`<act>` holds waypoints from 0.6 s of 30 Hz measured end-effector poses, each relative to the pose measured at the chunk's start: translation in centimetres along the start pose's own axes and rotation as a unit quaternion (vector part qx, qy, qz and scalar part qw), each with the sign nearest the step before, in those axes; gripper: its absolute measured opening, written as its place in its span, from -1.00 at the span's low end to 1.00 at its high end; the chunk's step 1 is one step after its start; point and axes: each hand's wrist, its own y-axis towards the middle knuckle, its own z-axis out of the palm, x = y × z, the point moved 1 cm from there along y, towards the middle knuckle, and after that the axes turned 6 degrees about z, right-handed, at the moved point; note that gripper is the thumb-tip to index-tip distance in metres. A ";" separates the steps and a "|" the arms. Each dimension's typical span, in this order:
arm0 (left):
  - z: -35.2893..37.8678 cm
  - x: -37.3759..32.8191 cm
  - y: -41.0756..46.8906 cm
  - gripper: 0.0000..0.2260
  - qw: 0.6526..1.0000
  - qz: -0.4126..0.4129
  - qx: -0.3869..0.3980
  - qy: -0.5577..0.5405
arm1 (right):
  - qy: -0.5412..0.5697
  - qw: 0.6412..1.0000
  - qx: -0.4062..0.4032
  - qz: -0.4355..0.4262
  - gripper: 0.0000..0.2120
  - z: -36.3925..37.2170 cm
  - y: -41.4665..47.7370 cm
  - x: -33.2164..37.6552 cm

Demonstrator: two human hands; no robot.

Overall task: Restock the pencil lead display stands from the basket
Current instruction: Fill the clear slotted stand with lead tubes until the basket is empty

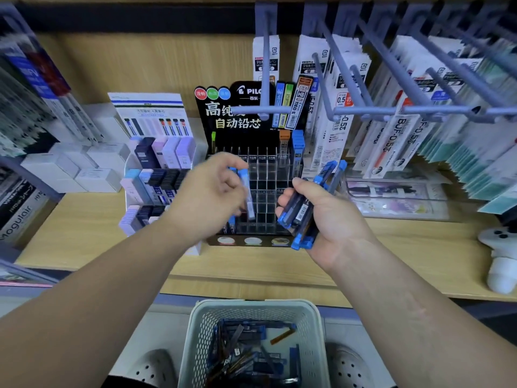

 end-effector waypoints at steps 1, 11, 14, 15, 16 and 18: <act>-0.5 0.3 0.4 -0.74 1.000 0.008 -0.027 0.000 | -0.003 1.000 -0.002 -0.001 -0.95 -0.1 0.0 0.1; -1.4 1.7 2.5 -0.82 0.984 0.125 -0.110 0.066 | -0.019 1.000 -0.016 -0.008 -0.94 -0.7 0.3 0.2; -1.3 2.1 2.7 -0.86 0.979 0.141 -0.090 0.119 | -0.020 1.000 -0.017 -0.009 -0.95 -0.7 0.3 0.3; -1.3 2.1 2.8 -0.87 0.977 0.144 -0.087 0.133 | -0.020 1.000 -0.016 -0.009 -0.95 -0.7 0.4 0.3; -1.3 2.0 2.8 -0.88 0.975 0.148 -0.085 0.144 | -0.020 1.000 -0.014 -0.009 -0.95 -0.7 0.4 0.3; -1.5 1.8 3.0 -0.91 0.973 0.153 -0.081 0.154 | -0.022 1.000 -0.011 -0.009 -0.95 -0.7 0.5 0.3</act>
